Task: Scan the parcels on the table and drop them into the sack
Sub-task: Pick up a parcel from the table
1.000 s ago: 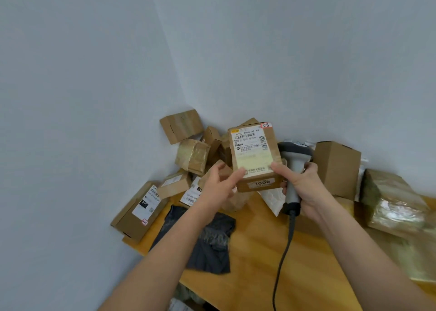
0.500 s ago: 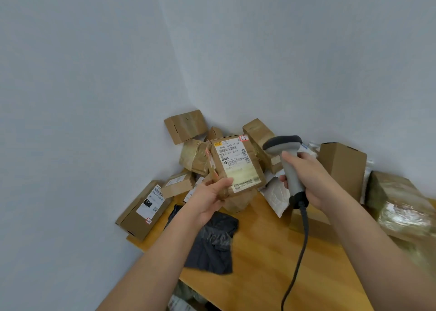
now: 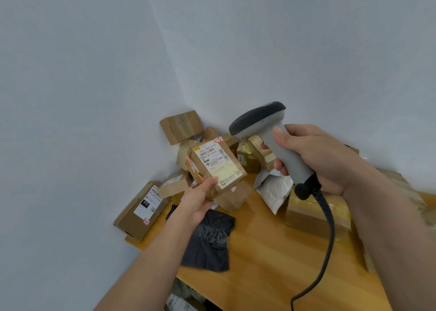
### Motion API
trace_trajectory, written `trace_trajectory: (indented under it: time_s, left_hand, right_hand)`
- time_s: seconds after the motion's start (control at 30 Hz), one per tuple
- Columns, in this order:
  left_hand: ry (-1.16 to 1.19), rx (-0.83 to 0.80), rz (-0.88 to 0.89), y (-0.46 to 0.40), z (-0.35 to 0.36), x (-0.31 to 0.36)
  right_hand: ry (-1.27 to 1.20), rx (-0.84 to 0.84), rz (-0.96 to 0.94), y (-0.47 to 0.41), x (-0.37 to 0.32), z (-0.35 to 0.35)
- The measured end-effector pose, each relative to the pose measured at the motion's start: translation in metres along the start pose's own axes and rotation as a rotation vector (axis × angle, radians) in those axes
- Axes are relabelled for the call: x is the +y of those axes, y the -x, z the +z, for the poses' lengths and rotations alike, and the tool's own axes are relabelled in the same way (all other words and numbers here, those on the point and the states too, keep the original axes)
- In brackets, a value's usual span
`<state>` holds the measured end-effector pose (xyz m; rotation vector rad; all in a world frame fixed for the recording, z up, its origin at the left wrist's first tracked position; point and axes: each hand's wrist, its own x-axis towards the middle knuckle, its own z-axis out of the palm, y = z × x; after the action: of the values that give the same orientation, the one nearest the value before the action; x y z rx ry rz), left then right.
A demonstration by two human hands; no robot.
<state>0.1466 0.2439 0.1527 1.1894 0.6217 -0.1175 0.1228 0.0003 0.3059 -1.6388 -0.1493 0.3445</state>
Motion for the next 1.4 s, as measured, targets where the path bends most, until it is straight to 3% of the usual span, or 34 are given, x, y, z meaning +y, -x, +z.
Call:
trace_trajectory:
  time_s: [0.3, 0.83, 1.13, 1.4]
  left_hand:
    - [0.040, 0.035, -0.028, 0.000, 0.000, -0.004]
    - [0.024, 0.127, -0.118, -0.023, -0.007, -0.033]
    - [0.008, 0.174, -0.126, -0.019, -0.010, -0.045]
    - [-0.154, 0.107, -0.164, 0.009, -0.098, -0.056]
  right_hand:
    - [0.131, 0.005, -0.031, 0.016, -0.008, -0.011]
    - [0.143, -0.014, 0.021, 0.009, -0.003, -0.024]
    - [-0.015, -0.096, 0.085, -0.006, 0.005, -0.029]
    - [-0.049, -0.131, 0.236, -0.036, 0.068, 0.022]
